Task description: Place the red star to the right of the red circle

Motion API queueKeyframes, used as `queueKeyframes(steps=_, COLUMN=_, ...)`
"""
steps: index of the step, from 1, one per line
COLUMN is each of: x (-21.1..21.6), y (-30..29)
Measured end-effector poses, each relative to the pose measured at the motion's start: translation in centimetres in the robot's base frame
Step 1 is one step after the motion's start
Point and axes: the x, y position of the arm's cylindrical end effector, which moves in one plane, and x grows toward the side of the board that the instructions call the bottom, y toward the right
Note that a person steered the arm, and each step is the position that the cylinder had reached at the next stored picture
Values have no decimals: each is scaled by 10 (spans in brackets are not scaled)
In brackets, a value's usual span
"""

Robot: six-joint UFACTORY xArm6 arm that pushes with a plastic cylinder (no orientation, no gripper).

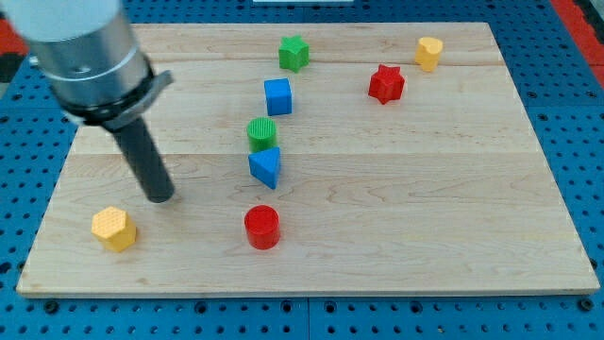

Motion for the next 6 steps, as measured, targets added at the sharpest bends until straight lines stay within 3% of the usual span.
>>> queueKeyframes(steps=3, x=9, y=192)
queueKeyframes(steps=4, x=-27, y=263)
queueKeyframes(steps=6, x=-175, y=330)
